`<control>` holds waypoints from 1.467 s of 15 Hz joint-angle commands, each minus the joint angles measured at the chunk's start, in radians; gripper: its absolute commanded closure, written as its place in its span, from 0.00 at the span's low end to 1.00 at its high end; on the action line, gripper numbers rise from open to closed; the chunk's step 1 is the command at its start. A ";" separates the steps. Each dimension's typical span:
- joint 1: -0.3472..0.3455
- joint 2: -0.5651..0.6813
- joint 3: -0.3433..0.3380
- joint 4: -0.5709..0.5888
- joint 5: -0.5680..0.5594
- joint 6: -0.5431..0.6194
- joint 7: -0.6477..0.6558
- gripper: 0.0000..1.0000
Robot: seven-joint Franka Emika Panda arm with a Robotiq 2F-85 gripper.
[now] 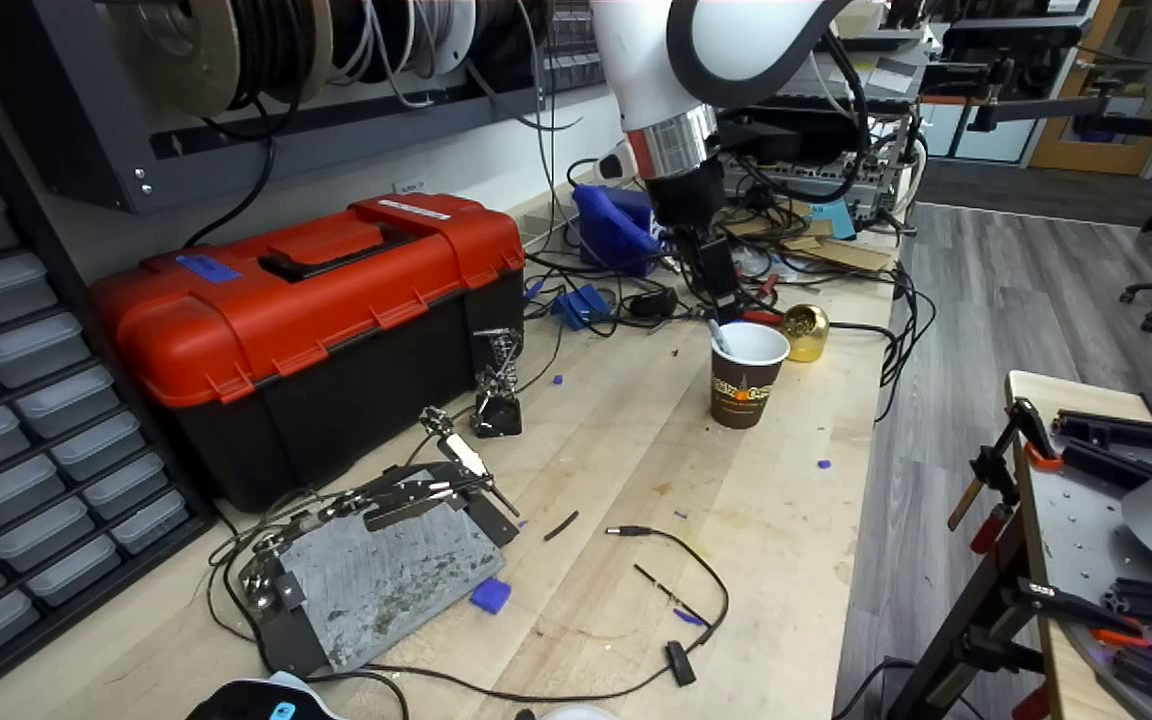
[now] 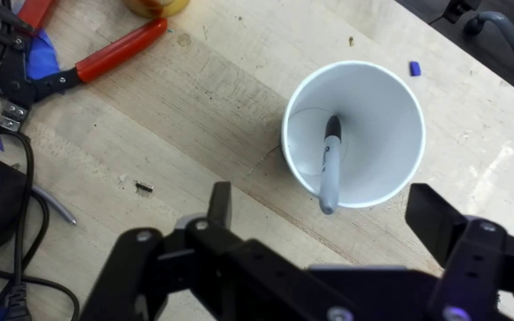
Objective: Take a marker out of the cup and put it on the table
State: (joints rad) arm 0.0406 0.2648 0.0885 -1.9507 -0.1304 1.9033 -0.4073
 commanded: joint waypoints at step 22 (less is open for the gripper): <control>-0.003 0.025 -0.004 0.000 -0.010 -0.009 0.013 1.00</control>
State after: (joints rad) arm 0.0385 0.3171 0.0851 -1.9333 -0.1303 1.9033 -0.4073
